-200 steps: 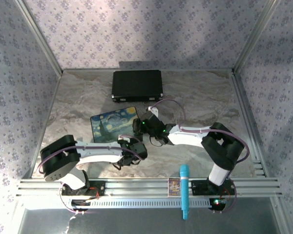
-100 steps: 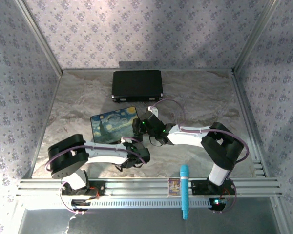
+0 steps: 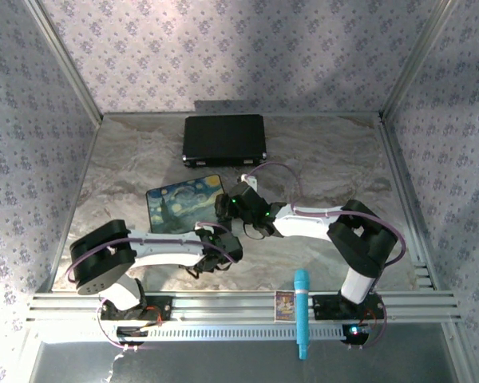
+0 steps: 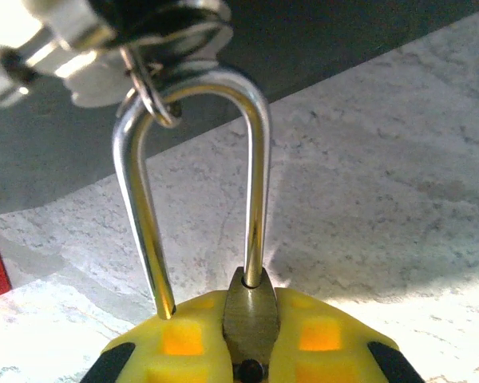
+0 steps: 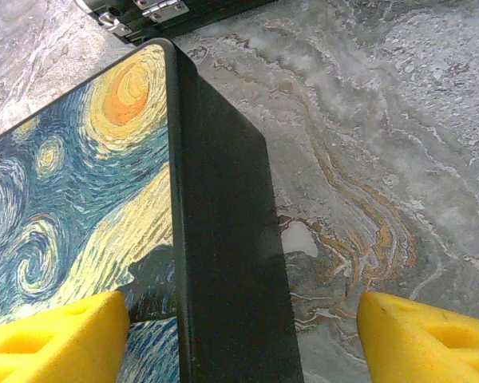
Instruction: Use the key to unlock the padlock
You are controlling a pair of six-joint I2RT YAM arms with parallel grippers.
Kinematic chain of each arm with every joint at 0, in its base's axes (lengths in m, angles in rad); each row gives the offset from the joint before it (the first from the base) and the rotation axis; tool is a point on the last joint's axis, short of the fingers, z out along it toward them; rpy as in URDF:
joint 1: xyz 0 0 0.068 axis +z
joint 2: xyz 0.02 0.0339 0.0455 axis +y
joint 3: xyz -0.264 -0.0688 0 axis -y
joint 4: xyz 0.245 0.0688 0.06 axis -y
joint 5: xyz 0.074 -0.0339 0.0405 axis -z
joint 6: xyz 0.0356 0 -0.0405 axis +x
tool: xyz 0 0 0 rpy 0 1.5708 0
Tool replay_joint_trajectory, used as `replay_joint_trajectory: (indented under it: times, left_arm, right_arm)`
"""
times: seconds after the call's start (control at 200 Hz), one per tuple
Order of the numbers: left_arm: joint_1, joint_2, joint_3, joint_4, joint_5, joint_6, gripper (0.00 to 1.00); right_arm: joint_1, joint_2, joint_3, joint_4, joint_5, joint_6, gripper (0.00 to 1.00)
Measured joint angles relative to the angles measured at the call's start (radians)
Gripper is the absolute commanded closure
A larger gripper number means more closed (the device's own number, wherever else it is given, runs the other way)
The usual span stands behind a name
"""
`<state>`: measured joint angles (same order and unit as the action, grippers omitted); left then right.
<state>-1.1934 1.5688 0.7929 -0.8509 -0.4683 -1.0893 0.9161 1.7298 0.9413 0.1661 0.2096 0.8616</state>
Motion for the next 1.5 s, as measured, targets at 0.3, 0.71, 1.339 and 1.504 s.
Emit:
replay_joint_trajectory:
  times: [0.3, 0.71, 1.339, 1.504]
  left_arm:
    - [-0.053, 0.123, 0.073, -0.046, -0.042, -0.021, 0.82]
    - [-0.068, 0.042, 0.082, -0.009, -0.015, -0.004, 0.45]
    - [0.098, -0.710, 0.079, -0.060, -0.022, 0.209, 0.00]
    - [0.281, -0.762, 0.080, -0.142, -0.030, 0.300, 0.00]
  right_arm:
    - [0.000, 0.001, 0.000, 0.000, 0.000, 0.007, 0.24]
    - [0.000, 0.001, 0.003, -0.004, 0.000, 0.007, 0.23]
    - [-0.031, -0.187, 0.039, -0.339, -0.049, -0.191, 0.01]
    - [-0.013, -0.341, 0.034, -0.388, -0.048, -0.238, 0.07]
